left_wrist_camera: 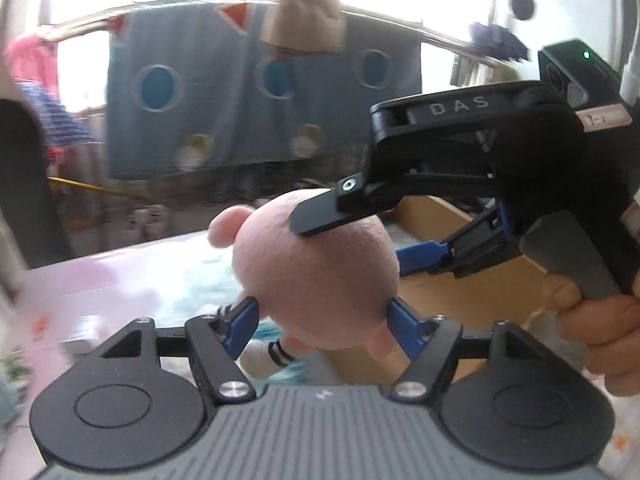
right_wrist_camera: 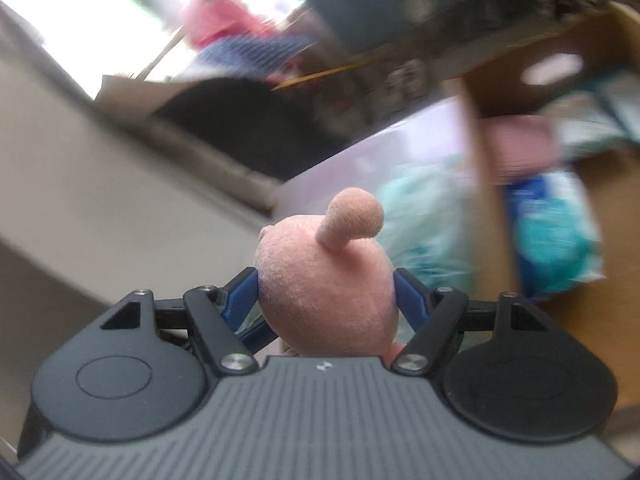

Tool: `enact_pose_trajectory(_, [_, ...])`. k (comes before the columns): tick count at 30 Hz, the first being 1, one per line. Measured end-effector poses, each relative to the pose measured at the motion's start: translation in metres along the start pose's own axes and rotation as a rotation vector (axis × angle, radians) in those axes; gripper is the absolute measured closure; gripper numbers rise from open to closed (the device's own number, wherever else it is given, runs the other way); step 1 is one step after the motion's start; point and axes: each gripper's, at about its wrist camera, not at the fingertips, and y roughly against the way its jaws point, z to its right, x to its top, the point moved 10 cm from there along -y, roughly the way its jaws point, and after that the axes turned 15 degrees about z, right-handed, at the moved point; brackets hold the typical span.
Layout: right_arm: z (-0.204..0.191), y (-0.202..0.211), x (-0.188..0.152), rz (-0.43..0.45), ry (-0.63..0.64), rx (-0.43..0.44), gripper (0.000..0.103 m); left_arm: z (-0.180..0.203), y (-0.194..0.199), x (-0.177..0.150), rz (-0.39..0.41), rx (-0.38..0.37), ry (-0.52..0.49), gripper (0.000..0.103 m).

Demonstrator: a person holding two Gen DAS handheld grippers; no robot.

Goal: Organize soft objects
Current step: 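Carry the pink plush pig into the box and open the right tool, then reach the right tool to the teal towel bundle by the wall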

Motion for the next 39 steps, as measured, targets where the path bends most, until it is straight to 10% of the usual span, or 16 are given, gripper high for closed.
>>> enact_pose_trajectory(9, [0.136, 0.047, 0.074, 0.186, -0.043, -0.279, 0.030, 0.002, -0.034, -0.030, -0.091, 0.048, -0.027, 0.031])
enact_pose_trajectory(21, [0.206, -0.056, 0.097, 0.204, 0.383, -0.764, 0.027, -0.102, 0.011, -0.033, -0.134, 0.287, 0.024, 0.031])
enact_pose_trajectory(27, [0.187, -0.114, 0.041, 0.017, 0.307, -0.648, 0.024, -0.115, 0.018, -0.042, -0.140, 0.299, 0.057, 0.031])
enact_pose_trajectory(39, [0.186, -0.051, 0.062, 0.101, 0.066, -0.588, 0.018, -0.135, 0.049, -0.053, -0.108, 0.318, 0.068, 0.031])
